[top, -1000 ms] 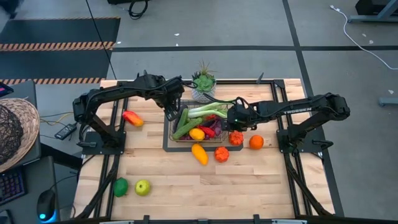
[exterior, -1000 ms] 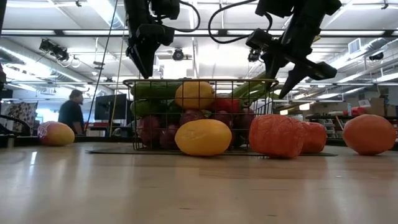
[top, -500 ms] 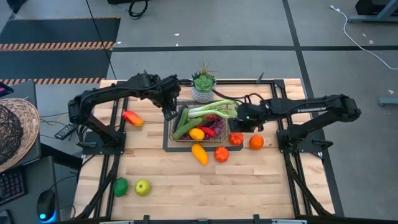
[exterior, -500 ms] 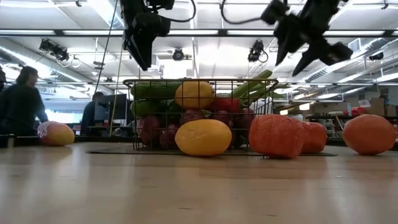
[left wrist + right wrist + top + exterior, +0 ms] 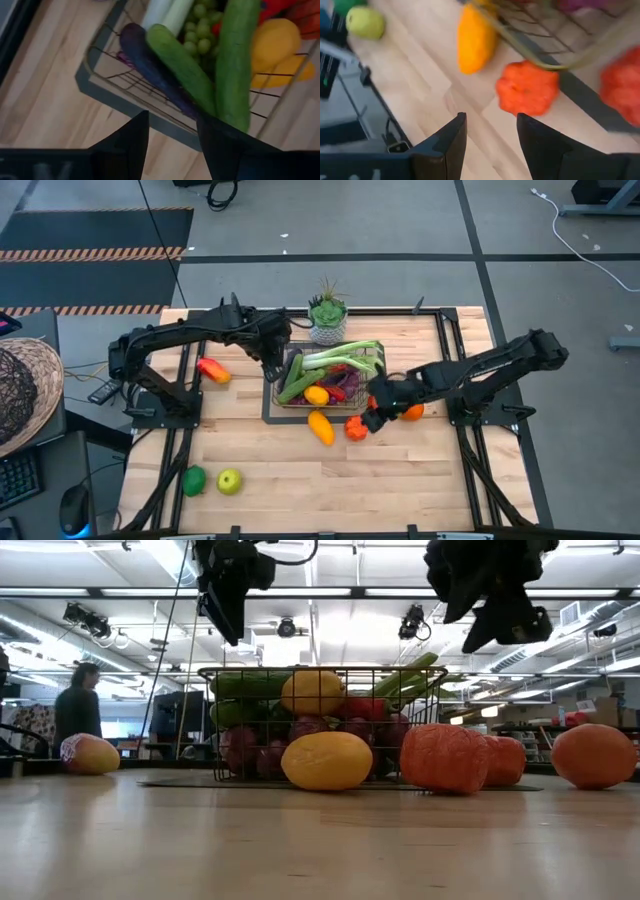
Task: Build produce basket
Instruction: Adjust the basket
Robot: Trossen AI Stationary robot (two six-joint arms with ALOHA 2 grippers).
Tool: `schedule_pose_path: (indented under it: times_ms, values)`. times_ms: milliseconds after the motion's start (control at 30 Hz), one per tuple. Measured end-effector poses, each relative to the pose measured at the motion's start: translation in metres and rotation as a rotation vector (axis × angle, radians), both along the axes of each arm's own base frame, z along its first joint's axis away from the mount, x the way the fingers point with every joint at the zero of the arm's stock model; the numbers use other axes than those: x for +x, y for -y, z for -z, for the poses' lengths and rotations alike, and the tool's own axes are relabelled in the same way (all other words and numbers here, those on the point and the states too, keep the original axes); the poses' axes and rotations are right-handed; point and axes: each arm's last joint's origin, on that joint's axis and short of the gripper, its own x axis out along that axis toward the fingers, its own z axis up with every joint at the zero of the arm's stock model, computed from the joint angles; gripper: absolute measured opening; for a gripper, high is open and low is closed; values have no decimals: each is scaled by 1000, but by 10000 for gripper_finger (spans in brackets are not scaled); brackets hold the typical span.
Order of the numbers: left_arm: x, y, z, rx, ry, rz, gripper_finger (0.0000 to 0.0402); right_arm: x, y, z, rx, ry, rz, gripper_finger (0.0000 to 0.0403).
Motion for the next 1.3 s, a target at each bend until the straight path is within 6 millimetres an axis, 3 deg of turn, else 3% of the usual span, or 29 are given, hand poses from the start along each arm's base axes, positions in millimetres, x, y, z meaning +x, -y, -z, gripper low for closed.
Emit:
schedule_pose_path:
  times_ms: [233,467,733,1300]
  values:
    - [4,13,0,-20,13,-14,172,33,-11,15,-82,155,-109,176]
    - [3,22,1,-39,-5,-30,172,50,-7,40,-82,109,-85,176]
    - [2,31,1,-44,-32,-5,172,53,1,37,-113,135,-25,176]
    - [2,31,2,-44,-33,-5,172,53,10,36,-128,130,34,176]
